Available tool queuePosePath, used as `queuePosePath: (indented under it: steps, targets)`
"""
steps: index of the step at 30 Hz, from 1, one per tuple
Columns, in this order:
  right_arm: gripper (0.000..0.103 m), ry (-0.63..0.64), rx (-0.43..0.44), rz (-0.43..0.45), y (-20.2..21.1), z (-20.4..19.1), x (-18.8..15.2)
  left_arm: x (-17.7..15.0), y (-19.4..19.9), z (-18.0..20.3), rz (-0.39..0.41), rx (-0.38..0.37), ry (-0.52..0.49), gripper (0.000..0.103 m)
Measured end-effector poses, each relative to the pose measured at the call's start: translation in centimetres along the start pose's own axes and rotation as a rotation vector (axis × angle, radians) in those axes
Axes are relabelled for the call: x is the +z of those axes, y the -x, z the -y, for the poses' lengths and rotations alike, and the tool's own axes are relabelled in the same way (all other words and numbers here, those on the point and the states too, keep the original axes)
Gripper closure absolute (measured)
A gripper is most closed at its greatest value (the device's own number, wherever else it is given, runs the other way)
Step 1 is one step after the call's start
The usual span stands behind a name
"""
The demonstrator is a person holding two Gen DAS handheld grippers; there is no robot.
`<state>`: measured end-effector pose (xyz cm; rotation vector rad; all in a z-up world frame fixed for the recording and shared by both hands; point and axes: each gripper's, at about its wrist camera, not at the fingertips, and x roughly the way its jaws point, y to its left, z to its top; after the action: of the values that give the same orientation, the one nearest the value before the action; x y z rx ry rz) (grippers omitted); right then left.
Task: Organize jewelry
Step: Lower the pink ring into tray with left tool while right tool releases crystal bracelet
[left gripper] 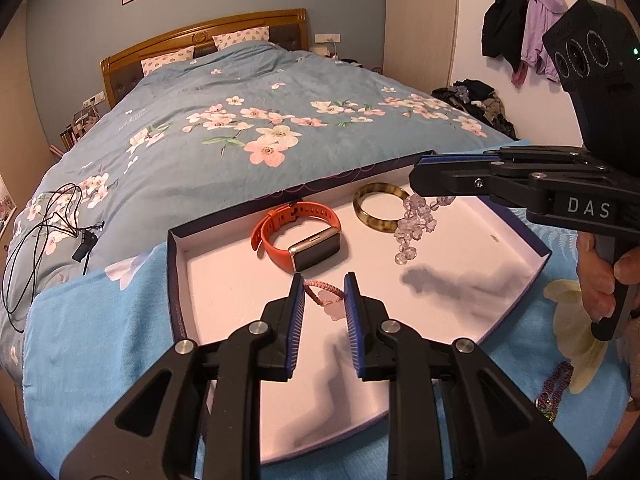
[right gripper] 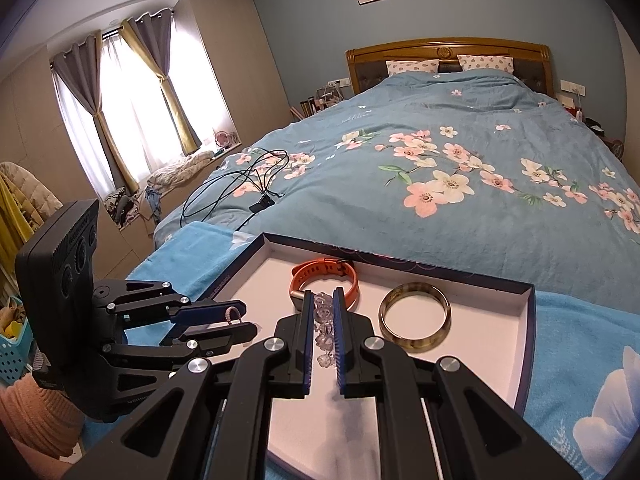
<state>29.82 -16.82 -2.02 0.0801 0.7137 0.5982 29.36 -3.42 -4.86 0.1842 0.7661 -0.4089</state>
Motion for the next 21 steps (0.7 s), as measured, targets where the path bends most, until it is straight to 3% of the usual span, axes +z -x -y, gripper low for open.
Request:
queuePosePath:
  steps: [21]
  targets:
    - [0.095, -0.032, -0.064, -0.066, -2.2, 2.9, -1.0, 1.1, -5.4, -0.7, -0.102, -0.010, 0.040, 0.082]
